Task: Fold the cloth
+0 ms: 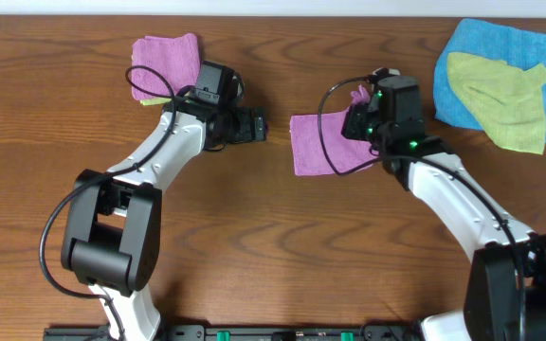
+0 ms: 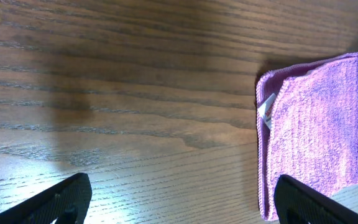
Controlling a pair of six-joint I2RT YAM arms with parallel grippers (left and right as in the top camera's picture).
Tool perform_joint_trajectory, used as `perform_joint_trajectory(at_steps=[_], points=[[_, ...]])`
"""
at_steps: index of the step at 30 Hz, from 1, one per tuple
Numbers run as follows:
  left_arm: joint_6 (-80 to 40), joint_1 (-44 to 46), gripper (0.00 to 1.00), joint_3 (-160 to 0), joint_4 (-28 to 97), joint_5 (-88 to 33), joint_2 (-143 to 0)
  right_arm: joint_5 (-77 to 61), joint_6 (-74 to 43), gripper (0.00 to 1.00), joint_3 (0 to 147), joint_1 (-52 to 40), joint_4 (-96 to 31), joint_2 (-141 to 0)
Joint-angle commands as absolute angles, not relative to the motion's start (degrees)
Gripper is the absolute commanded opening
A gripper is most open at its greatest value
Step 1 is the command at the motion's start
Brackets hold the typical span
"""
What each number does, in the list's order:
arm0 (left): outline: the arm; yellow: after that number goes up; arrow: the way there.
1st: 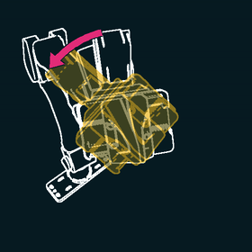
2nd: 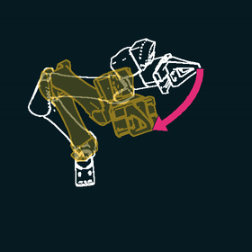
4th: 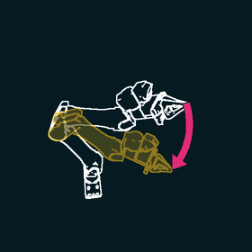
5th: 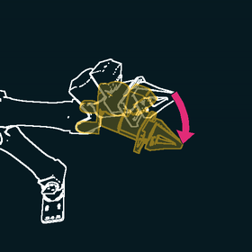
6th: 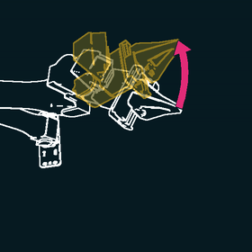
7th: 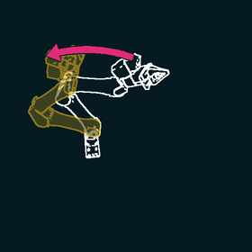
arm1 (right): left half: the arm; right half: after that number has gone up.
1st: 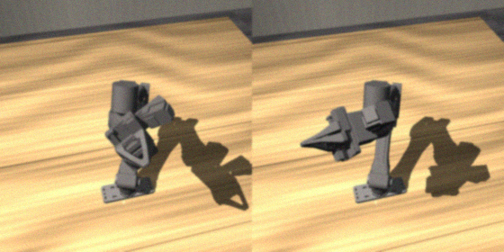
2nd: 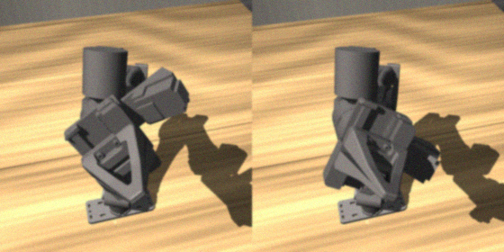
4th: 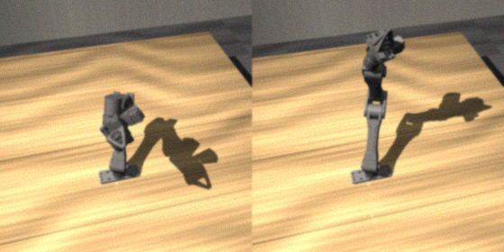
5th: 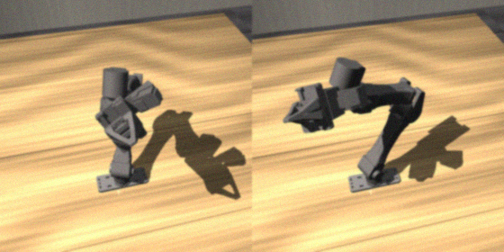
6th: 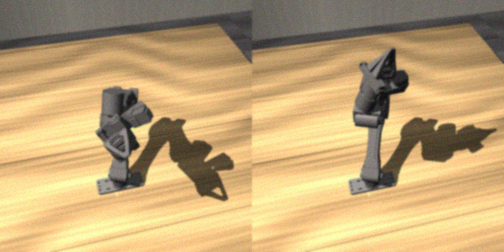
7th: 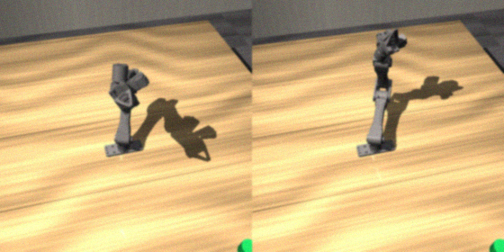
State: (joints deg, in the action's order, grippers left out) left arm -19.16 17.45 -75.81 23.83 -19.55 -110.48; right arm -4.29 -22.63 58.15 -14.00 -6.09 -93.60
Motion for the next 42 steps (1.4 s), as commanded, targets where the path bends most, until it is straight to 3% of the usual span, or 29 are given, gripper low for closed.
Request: perform_joint_trajectory(at_steps=[1, 17, 42], points=[[-17.7, 17.2, 0.95, -76.7, 24.2, -20.2, -108.7, -0.9, -24.6, 0.01, 59.3, -16.6, -4.7, -94.3], [-16.7, 17.1, 0.95, -76.7, 24.2, -20.2, -108.7, 1.8, -29.1, 0.02, 59.3, -22.4, 2.0, -99.5], [-16.7, 15.2, 0.95, -76.7, 24.2, -20.2, -108.7, 7.1, -33.9, 0.02, 59.3, -29.1, -0.9, -101.3]])
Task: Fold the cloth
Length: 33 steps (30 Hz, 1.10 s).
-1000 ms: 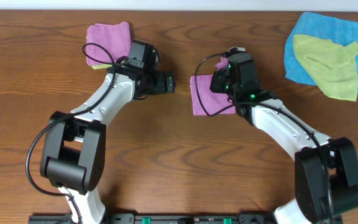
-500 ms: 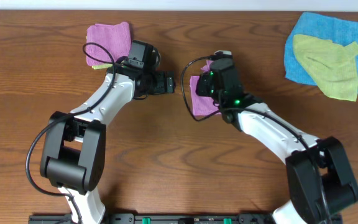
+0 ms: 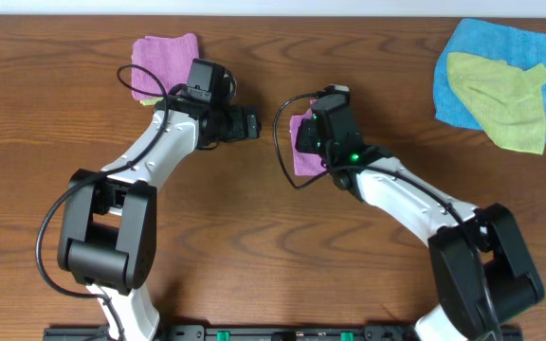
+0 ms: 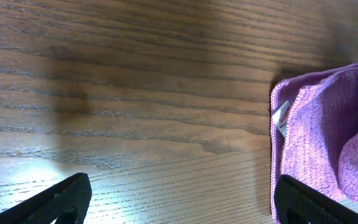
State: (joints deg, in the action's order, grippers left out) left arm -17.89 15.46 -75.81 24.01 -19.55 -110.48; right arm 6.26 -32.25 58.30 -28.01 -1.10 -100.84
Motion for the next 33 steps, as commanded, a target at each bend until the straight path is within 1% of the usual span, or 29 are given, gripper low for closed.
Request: perform_joint_trajectory(at_steps=[1, 9, 10, 11, 12, 13, 14, 22, 26, 28, 33], points=[[-16.7, 15.2, 0.95, -76.7, 24.2, -20.2, -108.7, 7.0, -33.9, 0.01, 59.3, -29.5, -0.8, -101.4], [-16.7, 15.2, 0.95, -76.7, 24.2, -20.2, -108.7, 6.6, -33.8, 0.02, 59.3, -30.1, -0.3, -101.4], [-16.7, 15.2, 0.95, -76.7, 24.2, -20.2, -108.7, 6.6, -33.8, 0.11, 59.3, -30.1, -0.4, -101.4], [-16.7, 15.2, 0.95, -76.7, 24.2, -20.2, -108.7, 6.6, -33.8, 0.45, 59.3, -30.1, -0.4, -101.4], [-16.7, 15.2, 0.95, -76.7, 24.2, -20.2, -108.7, 6.6, -33.8, 0.73, 59.3, -30.1, -0.4, -101.4], [-16.7, 15.2, 0.95, -76.7, 24.2, -20.2, -108.7, 6.6, -33.8, 0.96, 59.3, -30.1, -0.4, -101.4], [-16.7, 15.2, 0.95, -76.7, 24.2, -20.2, -108.7, 6.4, -33.8, 0.99, 59.3, -30.1, -0.4, -101.4], [-16.7, 15.2, 0.95, -76.7, 24.2, -20.2, -108.7, 2.9, -33.9, 0.99, 59.3, -30.0, 2.5, -101.4], [-16.7, 15.2, 0.95, -76.7, 24.2, -20.2, -108.7, 3.0, -33.7, 0.99, 59.4, -29.5, 0.8, -101.4], [-16.7, 15.2, 0.95, -76.7, 24.3, -20.2, -108.7, 1.5, -30.7, 0.99, 59.4, -28.2, -1.1, -101.4], [-16.7, 15.2, 0.95, -76.7, 24.7, -20.2, -108.7, -8.8, -17.2, 0.99, 61.6, -23.2, -9.7, -101.4]])
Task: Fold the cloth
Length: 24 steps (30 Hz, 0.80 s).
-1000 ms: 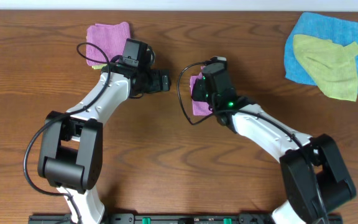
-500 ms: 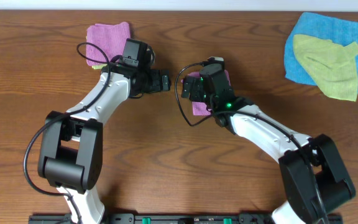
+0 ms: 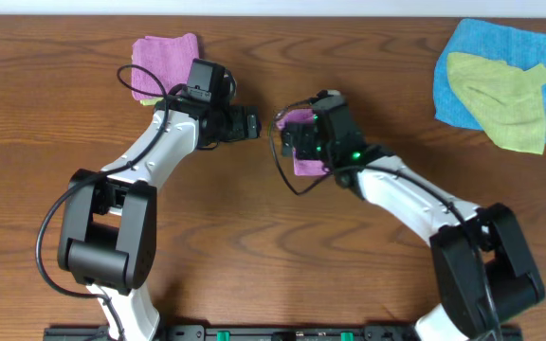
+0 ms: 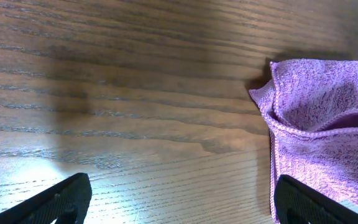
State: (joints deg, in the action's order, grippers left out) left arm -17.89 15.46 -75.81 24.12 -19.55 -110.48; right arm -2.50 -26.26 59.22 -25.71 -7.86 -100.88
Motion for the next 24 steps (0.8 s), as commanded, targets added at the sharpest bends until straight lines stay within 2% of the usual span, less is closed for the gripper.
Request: perform_joint_trajectory(at_steps=[1, 9, 11, 13, 21, 22, 24], points=[[-16.7, 15.2, 0.95, -76.7, 24.8, -20.2, -108.7, -10.0, -14.3, 0.99, 62.6, -22.4, -11.8, -101.4], [-16.7, 15.2, 0.95, -76.7, 24.9, -20.2, -108.7, -12.7, 4.6, 0.99, 67.9, -20.3, -24.9, -101.5], [-16.7, 15.2, 0.95, -76.7, 24.9, -20.2, -108.7, -12.7, 6.9, 0.90, 67.8, -20.3, -26.0, -102.5], [-16.7, 15.2, 0.95, -76.7, 24.8, -20.2, -108.7, -11.7, 9.0, 0.77, 67.8, -20.3, -25.7, -104.4], [-17.0, 15.3, 0.95, -76.7, 24.9, -20.6, -108.7, -5.8, 12.3, 0.76, 68.1, -19.4, -18.4, -110.9], [-17.0, 15.4, 0.95, -76.7, 24.9, -20.6, -108.7, -5.8, 12.3, 0.74, 68.5, -19.4, -18.0, -110.9], [-17.4, 15.4, 0.95, -76.7, 24.9, -20.6, -108.7, -5.9, 12.3, 0.61, 69.2, -19.4, -17.8, -110.9]])
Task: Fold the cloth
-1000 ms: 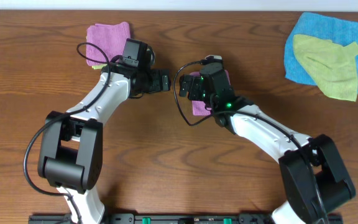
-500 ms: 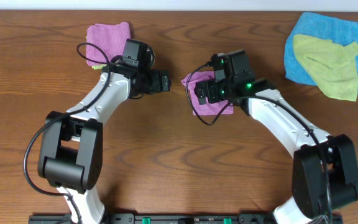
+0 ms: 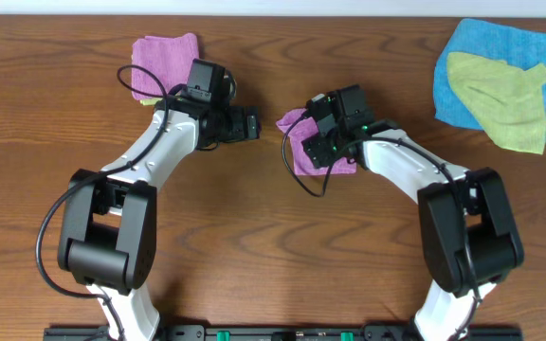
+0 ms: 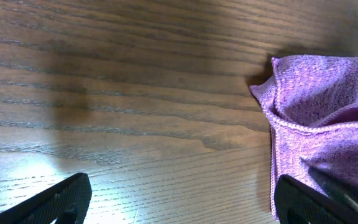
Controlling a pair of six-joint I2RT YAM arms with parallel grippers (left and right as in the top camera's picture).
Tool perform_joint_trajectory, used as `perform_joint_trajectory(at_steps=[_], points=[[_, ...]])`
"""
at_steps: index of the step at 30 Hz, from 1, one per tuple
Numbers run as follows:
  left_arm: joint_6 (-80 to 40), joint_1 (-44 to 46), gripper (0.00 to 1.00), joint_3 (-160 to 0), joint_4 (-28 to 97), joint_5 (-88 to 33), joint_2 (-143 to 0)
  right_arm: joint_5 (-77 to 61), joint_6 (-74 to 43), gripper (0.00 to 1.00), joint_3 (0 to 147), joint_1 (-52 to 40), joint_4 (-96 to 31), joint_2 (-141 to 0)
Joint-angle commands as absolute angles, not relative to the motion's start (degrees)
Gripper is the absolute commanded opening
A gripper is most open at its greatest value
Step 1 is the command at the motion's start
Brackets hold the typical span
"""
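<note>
The purple cloth [image 3: 298,159] lies folded at the table's middle, and its upper left corner [image 4: 272,93] is rucked up and loose. My right gripper [image 3: 318,140] sits low over the cloth's middle. The overhead view does not show how its jaws stand. A dark tip [image 4: 337,183] shows on the cloth in the left wrist view. My left gripper [image 3: 254,123] hovers just left of the cloth. It is open, with bare wood between its fingers [image 4: 61,199].
A folded pink cloth [image 3: 164,57] on a yellow one lies at the back left, behind the left arm. At the back right a green cloth [image 3: 500,95] is crumpled on a blue one [image 3: 500,38].
My right gripper has shifted a little right and back over the cloth. A dark tip now shows on the cloth's near edge in the left wrist view. The left gripper has not moved.
First the cloth lay wider, its right edge lifted in my right gripper. Then that gripper was over the cloth's left edge and the cloth was half as wide. Later the top layer lay down with a rucked left corner, as it does now.
</note>
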State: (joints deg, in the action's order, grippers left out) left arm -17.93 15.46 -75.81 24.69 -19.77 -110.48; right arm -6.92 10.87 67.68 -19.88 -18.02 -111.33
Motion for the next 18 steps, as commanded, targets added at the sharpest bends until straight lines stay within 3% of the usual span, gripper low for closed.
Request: perform_joint_trajectory(at_steps=[1, 5, 10, 13, 18], points=[[-17.4, 15.4, 0.95, -76.7, 24.9, -20.6, -108.7, -6.1, 12.3, 0.57, 69.5, -19.4, -17.8, -110.9], [-17.4, 15.4, 0.95, -76.7, 24.9, -20.6, -108.7, -6.3, 12.3, 0.47, 70.4, -20.0, -17.7, -110.9], [-17.4, 15.4, 0.95, -76.7, 24.9, -20.6, -108.7, -6.2, 12.3, 0.11, 72.2, -20.4, -19.8, -110.9], [-17.4, 15.4, 0.95, -76.7, 24.9, -20.6, -108.7, -4.3, 12.3, 0.05, 73.0, -20.4, -22.9, -110.9], [-17.4, 15.4, 0.95, -76.7, 24.9, -20.6, -108.7, 10.5, 11.2, 0.01, 73.2, -20.4, -25.4, -110.9]])
